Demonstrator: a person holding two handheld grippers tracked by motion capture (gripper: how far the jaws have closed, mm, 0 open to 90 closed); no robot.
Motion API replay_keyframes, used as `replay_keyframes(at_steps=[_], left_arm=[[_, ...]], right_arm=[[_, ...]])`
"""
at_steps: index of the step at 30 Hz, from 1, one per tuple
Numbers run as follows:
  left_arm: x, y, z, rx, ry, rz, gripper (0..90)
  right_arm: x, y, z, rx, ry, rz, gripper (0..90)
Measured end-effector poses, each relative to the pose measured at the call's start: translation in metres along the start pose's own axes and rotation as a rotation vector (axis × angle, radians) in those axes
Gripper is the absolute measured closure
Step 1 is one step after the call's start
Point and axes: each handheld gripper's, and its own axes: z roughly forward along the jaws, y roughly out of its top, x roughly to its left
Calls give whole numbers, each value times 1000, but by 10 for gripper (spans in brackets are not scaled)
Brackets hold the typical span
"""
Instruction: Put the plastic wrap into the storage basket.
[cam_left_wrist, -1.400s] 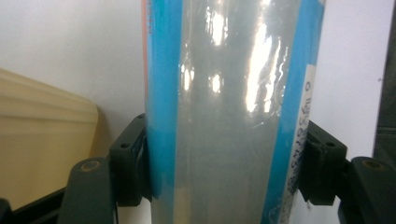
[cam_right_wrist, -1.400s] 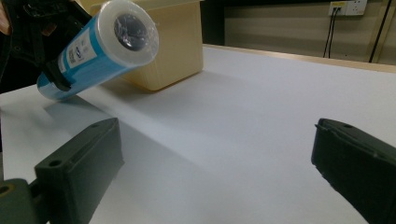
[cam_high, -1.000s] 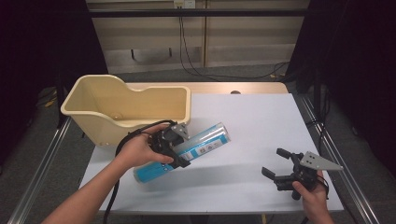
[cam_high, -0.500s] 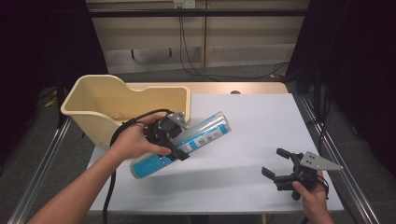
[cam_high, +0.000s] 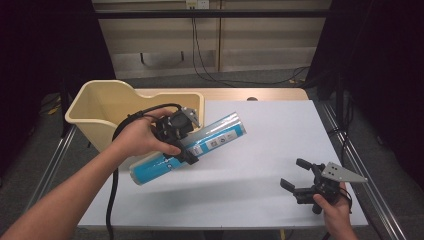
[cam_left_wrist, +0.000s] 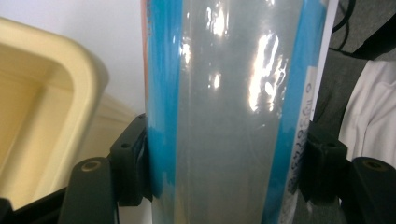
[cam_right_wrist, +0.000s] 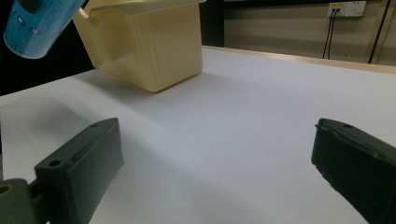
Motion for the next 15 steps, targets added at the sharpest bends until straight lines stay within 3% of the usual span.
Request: replay_keyframes(at_steps=[1,5,6,9,14,15], left_arm=[[2,2,-3,20,5,16,323],[3,7,-11,21,0,-15,323],[6,9,-15,41,9,0,323],[6,10,-17,27,26,-15,323],[10,13,-22,58,25,8,323],[9,14,-23,50,36,-4,323]], right_arm=[[0,0,0,0,0,-1,16],[-1,0,0,-2,-1,0,16],[-1,0,0,0,-1,2,16],[0,0,0,-1,0,2,16],[-1,0,0,-3,-2,0,16],[-1,0,0,-2,1,3,16]])
